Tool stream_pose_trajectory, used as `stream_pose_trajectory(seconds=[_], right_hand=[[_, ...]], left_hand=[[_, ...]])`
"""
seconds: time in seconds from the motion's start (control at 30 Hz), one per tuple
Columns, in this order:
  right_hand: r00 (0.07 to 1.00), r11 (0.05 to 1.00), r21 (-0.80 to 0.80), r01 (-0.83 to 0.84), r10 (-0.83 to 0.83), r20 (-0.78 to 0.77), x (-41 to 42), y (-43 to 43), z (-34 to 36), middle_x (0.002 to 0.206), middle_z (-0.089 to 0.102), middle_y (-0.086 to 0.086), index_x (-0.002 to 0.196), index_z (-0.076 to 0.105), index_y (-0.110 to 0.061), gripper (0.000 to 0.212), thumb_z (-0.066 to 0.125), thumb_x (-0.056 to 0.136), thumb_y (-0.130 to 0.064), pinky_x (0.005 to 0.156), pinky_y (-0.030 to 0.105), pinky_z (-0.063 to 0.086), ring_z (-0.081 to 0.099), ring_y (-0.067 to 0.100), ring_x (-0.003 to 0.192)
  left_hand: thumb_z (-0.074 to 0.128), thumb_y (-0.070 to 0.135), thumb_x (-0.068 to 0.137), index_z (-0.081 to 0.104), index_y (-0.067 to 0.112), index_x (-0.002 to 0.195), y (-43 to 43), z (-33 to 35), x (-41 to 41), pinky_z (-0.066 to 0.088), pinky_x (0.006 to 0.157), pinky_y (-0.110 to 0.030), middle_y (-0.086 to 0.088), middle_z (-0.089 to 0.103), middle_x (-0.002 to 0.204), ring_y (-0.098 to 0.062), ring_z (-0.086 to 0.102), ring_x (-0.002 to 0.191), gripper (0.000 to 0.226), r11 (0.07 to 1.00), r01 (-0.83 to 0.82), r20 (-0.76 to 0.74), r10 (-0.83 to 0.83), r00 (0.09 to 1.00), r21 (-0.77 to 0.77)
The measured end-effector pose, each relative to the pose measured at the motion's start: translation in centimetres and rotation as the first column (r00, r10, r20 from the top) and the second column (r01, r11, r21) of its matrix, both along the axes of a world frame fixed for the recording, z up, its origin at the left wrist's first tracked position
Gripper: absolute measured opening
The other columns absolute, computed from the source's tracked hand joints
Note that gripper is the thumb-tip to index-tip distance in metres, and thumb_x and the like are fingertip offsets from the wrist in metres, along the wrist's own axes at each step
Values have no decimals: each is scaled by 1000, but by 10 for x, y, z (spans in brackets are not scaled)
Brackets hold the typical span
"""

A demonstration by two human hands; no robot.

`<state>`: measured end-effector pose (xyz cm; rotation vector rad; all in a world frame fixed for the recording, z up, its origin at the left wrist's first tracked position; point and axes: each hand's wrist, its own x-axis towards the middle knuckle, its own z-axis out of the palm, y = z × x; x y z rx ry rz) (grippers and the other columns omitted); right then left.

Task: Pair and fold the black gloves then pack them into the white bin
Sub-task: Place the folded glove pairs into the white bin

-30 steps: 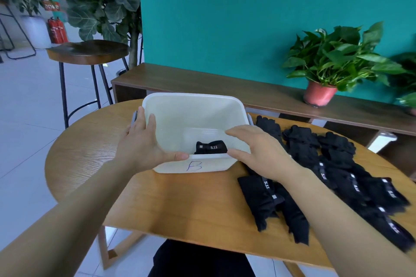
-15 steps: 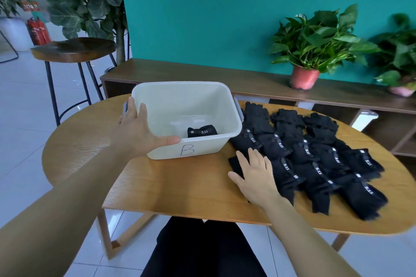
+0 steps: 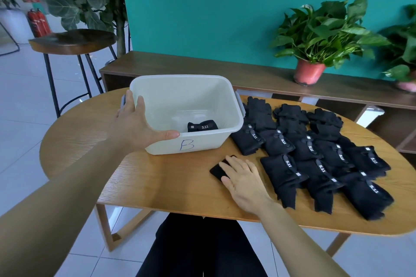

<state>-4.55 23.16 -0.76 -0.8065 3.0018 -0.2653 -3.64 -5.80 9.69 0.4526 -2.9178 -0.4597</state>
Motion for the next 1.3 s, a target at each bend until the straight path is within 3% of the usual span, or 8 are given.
stream_pose_trajectory(seconds=[0.13, 0.23, 0.37, 0.5, 0.63, 0.77, 0.97, 1.3], right_hand=[[986, 976, -142, -167, 166, -23, 6, 5, 1, 154, 39, -5, 139, 54, -26, 42, 41, 100, -16, 118, 32, -2, 23, 12, 146], [969, 959, -146, -243, 233, -82, 7, 7, 5, 145, 51, -7, 128, 65, -27, 49, 52, 91, 3, 119, 36, 0, 29, 14, 144], [945, 938, -224, -266, 208, -254, 5, 5, 13, 125, 67, -6, 114, 72, -24, 52, 60, 78, 12, 115, 43, 22, 44, 18, 132], [930, 940, -298, -168, 50, -365, 11, -12, 29, 93, 69, -6, 113, 72, -20, 37, 70, 80, -1, 87, 28, 35, 56, 21, 102], [994, 998, 17, 62, -60, -90, 16, -30, 42, 134, 43, 3, 146, 40, -29, 52, 56, 97, -32, 98, 33, 34, 35, 24, 125], [981, 982, 162, 93, -119, 153, 14, -39, 41, 153, 24, 4, 151, 28, -34, 55, 50, 100, -32, 111, 42, 27, 22, 26, 138], [942, 981, 185, 54, -111, 316, 4, -43, 42, 147, 29, 5, 148, 35, -33, 52, 52, 100, -24, 112, 46, 30, 27, 27, 134], [946, 985, 158, 74, -119, 300, 1, -46, 40, 130, 35, 8, 131, 49, -20, 35, 57, 97, -18, 99, 42, 44, 35, 26, 123]], left_hand=[[51, 96, 44, -4, 18, 157, 2, 2, 4, 25, 116, -50, -2, -19, 163, -33, 6, 151, 147, 1000, 1, 16, -1, 1000, -4], [51, 95, 45, -6, 17, 157, 4, 4, 4, 24, 117, -51, -3, -21, 163, -33, 3, 151, 147, 1000, 6, 27, -6, 1000, 9], [51, 94, 47, -7, 16, 157, 5, 4, 4, 19, 118, -50, -4, -23, 162, -30, -1, 152, 146, 1000, 1, 34, -1, 999, 5], [48, 98, 45, -5, 16, 157, 1, 1, 0, 19, 118, -50, -5, -22, 163, -28, -2, 152, 148, 1000, -2, 19, 2, 1000, -17], [43, 102, 40, -4, 17, 157, -3, -5, -2, 18, 119, -49, -5, -21, 163, -29, 1, 152, 152, 1000, 5, 2, -5, 1000, -26], [41, 102, 38, -3, 16, 157, -5, -7, -3, 16, 119, -49, -6, -20, 163, -29, 1, 152, 153, 1000, 8, -15, -9, 1000, -29], [41, 102, 36, -4, 18, 156, -5, -7, -5, 18, 118, -50, -6, -19, 163, -30, 3, 152, 153, 1000, 13, -15, -13, 1000, -19], [44, 99, 38, -5, 18, 156, -4, -4, -3, 16, 119, -50, -6, -19, 163, -26, -5, 152, 152, 1000, 18, -30, -18, 999, -3]])
